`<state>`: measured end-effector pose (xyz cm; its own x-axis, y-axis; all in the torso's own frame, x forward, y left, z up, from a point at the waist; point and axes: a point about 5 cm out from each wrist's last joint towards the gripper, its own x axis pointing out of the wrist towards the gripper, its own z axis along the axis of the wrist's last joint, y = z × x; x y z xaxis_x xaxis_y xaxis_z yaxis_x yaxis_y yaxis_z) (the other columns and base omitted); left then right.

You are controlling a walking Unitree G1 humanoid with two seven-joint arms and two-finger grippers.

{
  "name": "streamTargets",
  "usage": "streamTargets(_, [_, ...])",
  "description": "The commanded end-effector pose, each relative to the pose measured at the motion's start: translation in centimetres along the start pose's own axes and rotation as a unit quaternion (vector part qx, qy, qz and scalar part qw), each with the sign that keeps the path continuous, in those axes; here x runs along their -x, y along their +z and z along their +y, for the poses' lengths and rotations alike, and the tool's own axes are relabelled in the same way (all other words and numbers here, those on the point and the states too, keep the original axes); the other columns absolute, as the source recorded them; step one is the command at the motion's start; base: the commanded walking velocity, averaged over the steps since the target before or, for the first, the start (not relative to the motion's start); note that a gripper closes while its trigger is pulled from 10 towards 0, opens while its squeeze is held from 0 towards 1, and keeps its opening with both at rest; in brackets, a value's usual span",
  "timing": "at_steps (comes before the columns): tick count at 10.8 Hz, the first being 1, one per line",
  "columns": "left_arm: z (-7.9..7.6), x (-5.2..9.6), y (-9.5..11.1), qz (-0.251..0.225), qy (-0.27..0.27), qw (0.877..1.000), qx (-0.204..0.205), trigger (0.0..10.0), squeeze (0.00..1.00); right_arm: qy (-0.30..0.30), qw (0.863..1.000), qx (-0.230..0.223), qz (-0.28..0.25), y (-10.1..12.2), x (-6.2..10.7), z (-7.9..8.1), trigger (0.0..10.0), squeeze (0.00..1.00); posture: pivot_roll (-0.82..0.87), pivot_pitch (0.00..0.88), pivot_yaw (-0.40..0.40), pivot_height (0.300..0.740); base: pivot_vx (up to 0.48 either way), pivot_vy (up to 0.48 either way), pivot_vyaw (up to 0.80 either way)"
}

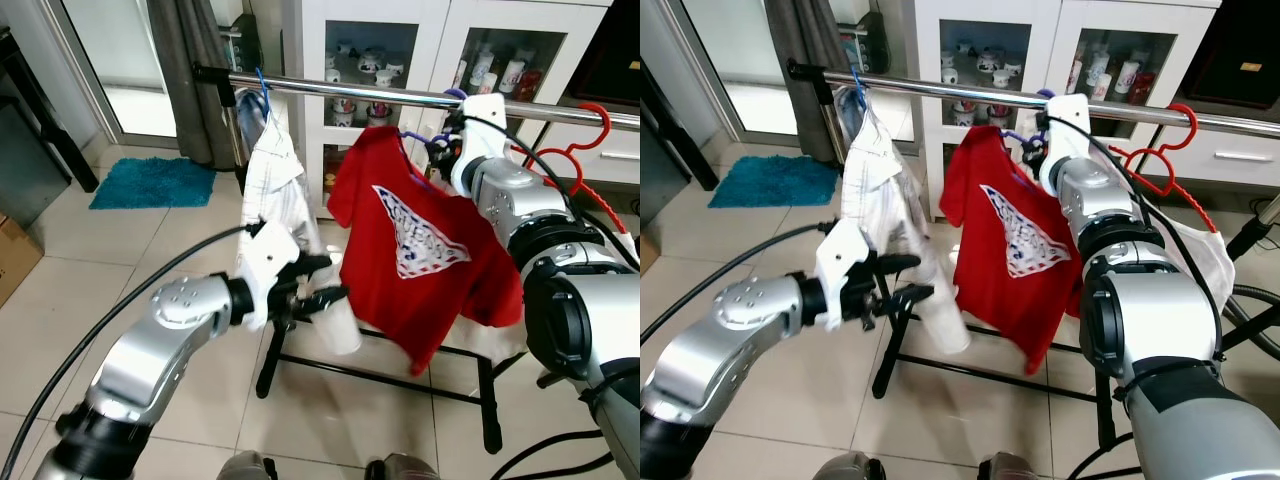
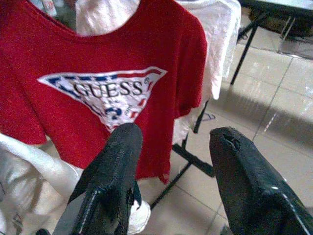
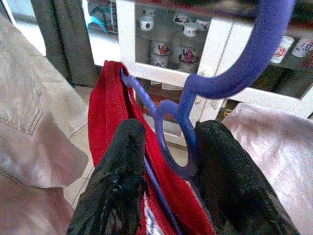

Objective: Hang hanger

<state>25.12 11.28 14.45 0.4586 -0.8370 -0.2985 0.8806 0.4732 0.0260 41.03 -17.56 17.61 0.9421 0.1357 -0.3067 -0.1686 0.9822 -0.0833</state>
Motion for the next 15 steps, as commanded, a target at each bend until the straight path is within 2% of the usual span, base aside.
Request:
streamTargets(1, [-0.2,0.3,0.3,0.000,-0.003,1.000,-0.003,10.0,0.00,0.010,1.000,0.013,0.012,-0.2,0.0,0.2,10.0,0.00,0.01,0.000,0.002,0.740,0.000,0.000,0.00])
streamTargets(2, [-0.3,0.6,0.3,0.004,-0.004,1.000,-0.001,10.0,0.00,0.019,0.999,0.019,0.019,-0.5,0.0,0.1,9.8,0.00,0.02,0.001,0.000,0.740,0.000,0.000,0.00])
streamTargets(3, [-0.3,1.1,0.1,0.012,-0.001,1.000,0.001,10.0,0.00,0.036,0.999,0.025,0.031,-0.8,0.2,-0.3,4.4,0.00,0.02,0.022,-0.006,0.740,0.000,0.000,0.00])
streamTargets(4, [-0.2,1.3,0.2,0.013,0.001,1.000,0.003,10.0,0.00,0.037,0.999,0.012,0.026,-0.7,0.3,-0.6,2.5,0.00,0.02,0.022,-0.006,0.740,0.000,0.000,0.00])
streamTargets(5, [-0.2,1.3,0.2,0.013,0.003,1.000,0.005,10.0,0.00,0.038,0.999,0.000,0.024,-0.5,0.3,-0.6,1.5,0.00,0.02,0.027,-0.006,0.740,0.000,0.000,0.00])
streamTargets(6, [-0.1,1.3,0.3,0.013,0.004,1.000,0.008,10.0,0.00,0.030,0.999,-0.021,0.028,-0.6,0.3,-0.6,0.0,0.00,0.02,0.034,-0.004,0.740,0.000,0.000,0.00])
streamTargets(12, [-0.2,1.4,0.4,0.016,0.005,1.000,0.009,10.0,0.00,0.001,0.998,-0.046,0.033,-0.6,0.1,-0.3,0.0,0.00,0.03,0.042,-0.004,0.740,0.000,0.000,0.00])
streamTargets(15, [0.4,1.2,0.7,0.002,0.023,1.000,0.004,10.0,0.00,0.020,0.998,-0.051,-0.001,0.7,0.0,0.2,0.0,0.00,0.01,0.000,-0.003,0.740,0.000,0.000,0.00])
